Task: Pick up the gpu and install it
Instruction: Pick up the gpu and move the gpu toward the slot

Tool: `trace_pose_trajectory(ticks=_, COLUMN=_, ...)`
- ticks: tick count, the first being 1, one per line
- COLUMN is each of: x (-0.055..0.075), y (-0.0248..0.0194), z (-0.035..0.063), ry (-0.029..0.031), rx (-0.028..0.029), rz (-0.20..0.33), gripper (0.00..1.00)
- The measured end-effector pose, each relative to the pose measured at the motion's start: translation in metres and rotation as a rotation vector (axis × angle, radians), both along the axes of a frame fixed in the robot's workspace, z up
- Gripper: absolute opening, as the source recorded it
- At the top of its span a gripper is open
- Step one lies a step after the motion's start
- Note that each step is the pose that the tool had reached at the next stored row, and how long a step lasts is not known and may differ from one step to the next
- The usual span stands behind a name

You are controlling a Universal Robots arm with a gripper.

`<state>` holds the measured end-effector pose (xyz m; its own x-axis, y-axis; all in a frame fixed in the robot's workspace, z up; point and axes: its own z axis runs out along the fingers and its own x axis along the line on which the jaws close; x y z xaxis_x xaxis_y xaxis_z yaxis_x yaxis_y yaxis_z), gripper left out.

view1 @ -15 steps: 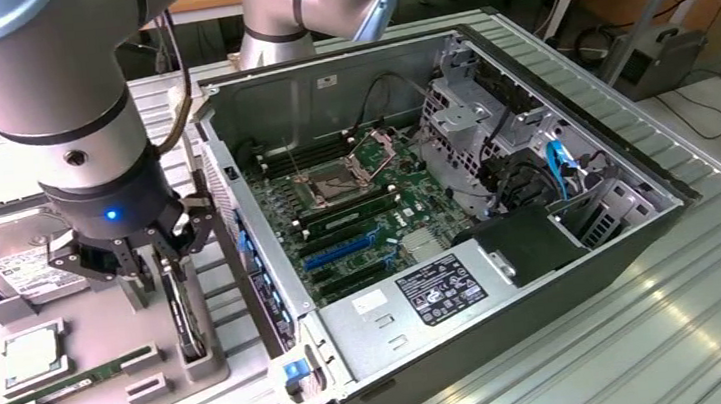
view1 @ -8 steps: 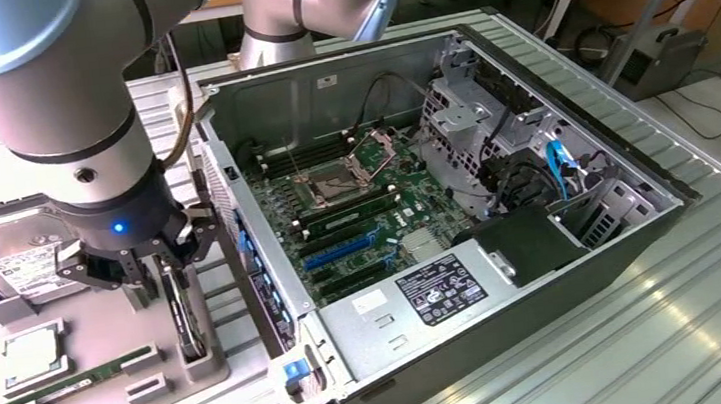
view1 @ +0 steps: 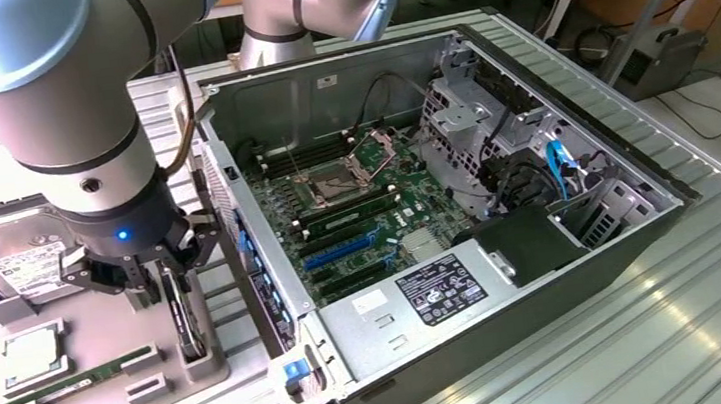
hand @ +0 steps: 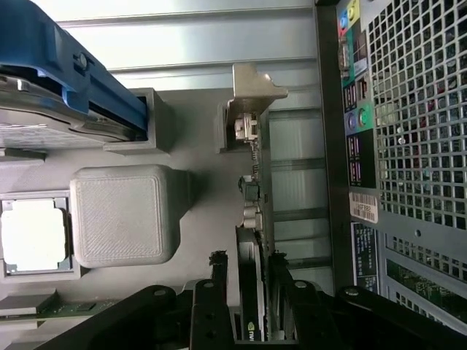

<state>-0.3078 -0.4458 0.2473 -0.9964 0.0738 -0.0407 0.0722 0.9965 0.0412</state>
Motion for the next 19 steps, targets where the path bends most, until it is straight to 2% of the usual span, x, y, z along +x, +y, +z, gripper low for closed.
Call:
trace_pose_trajectory(ticks=9, x=0.0000, y=-0.0006, z=-0.0021, ry=-0.0002, rx=0.0002, rz=0.000, gripper=0.36)
trace_pose_trajectory(ticks=11, x=0.0000, y=-0.0006, z=-0.0023, ry=-0.0001, rx=0.0000, rz=0.000, gripper=0.43)
trace_pose_trajectory(ticks=12, x=0.0001, y=-0.0006, z=-0.0024, ry=-0.0001, rx=0.0001, rz=0.000, gripper=0.43)
trace_pose_trajectory(ticks=13, x=0.0000, y=-0.0006, z=-0.0024, ry=-0.0002, rx=0.0002, rz=0.000, gripper=0.49)
trace_pose_trajectory(ticks=14, x=0.0000, y=-0.0006, z=-0.0024, ry=-0.0002, rx=0.0002, rz=0.000, gripper=0.49)
trace_pose_trajectory(ticks=15, x=0.0001, y=-0.0006, z=-0.0024, ry=-0.0002, rx=0.0002, rz=0.000, gripper=0.56)
trace_pose_trajectory(ticks=18, x=0.0001, y=-0.0006, z=-0.0024, ry=-0.0002, rx=0.0002, rz=0.000, gripper=0.55)
trace_pose_trajectory(ticks=19, x=0.0000, y=-0.0006, z=-0.0024, ry=-0.0002, rx=0.0001, rz=0.000, gripper=0.48)
